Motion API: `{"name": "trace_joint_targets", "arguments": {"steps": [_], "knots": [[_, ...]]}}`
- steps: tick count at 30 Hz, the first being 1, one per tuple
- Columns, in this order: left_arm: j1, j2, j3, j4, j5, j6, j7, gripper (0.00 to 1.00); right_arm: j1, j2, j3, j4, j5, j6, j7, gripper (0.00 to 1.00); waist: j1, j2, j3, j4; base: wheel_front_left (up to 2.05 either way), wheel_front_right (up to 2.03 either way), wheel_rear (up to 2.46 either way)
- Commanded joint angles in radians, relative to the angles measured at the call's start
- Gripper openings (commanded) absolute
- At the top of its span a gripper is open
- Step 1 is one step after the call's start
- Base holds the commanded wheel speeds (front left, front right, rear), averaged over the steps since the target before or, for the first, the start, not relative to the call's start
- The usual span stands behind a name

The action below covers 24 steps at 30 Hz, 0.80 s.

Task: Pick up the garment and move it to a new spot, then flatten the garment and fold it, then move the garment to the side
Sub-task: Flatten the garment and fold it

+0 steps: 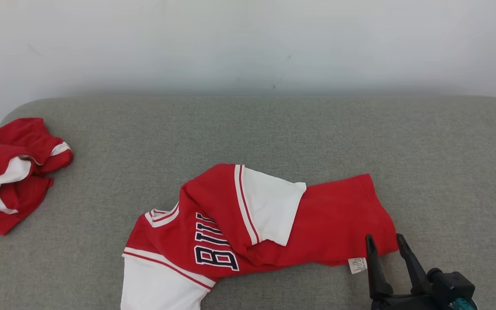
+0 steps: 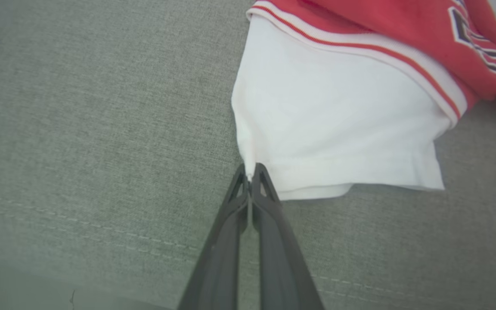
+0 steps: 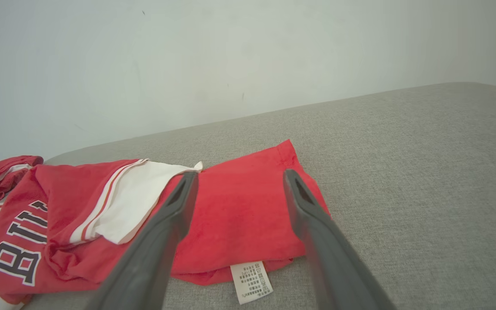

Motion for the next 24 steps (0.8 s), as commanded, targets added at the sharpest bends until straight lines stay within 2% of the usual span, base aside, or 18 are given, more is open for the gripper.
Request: {"name": "trace_joint_targets", "arguments": {"steps": [1, 2, 9, 13, 20, 24], "knots": [[0.003, -0.001, 0.007, -0.007, 0.004, 0.017, -0.017, 0.85, -0.006, 0.003, 0.001, -0.001, -0.002, -0.002, -0.005, 1.00, 0.0001, 0.0000, -0.004, -0.010, 0.00, 0.00, 0.00], [-0.002, -0.002, 0.015, -0.019, -0.001, 0.025, -0.028, 1.00, -0.004, 0.003, -0.001, -0.003, -0.002, -0.002, -0.005, 1.00, 0.0001, 0.0000, -0.006, -0.013, 0.00, 0.00, 0.00], [-0.046, 0.056, 0.036, -0.168, 0.059, 0.051, -0.060, 1.00, 0.005, 0.003, -0.012, -0.006, -0.001, -0.002, -0.005, 1.00, 0.0001, 0.0000, -0.003, -0.036, 0.00, 0.00, 0.00], [-0.106, 0.090, 0.019, -0.282, 0.096, 0.058, -0.013, 1.00, -0.005, 0.003, -0.008, -0.004, 0.006, -0.002, -0.005, 1.00, 0.0001, 0.0000, 0.003, -0.051, 0.00, 0.00, 0.00], [-0.285, 0.188, -0.022, -0.358, 0.141, -0.003, 0.110, 1.00, -0.034, 0.002, 0.022, 0.014, 0.023, -0.002, -0.005, 1.00, 0.0001, 0.0000, 0.028, -0.114, 0.00, 0.00, 0.00], [-0.377, 0.215, -0.026, -0.348, 0.135, -0.037, 0.152, 1.00, -0.053, 0.003, 0.028, 0.019, 0.030, -0.002, -0.005, 1.00, 0.0001, 0.0000, 0.046, -0.152, 0.00, 0.00, 0.00]]}}
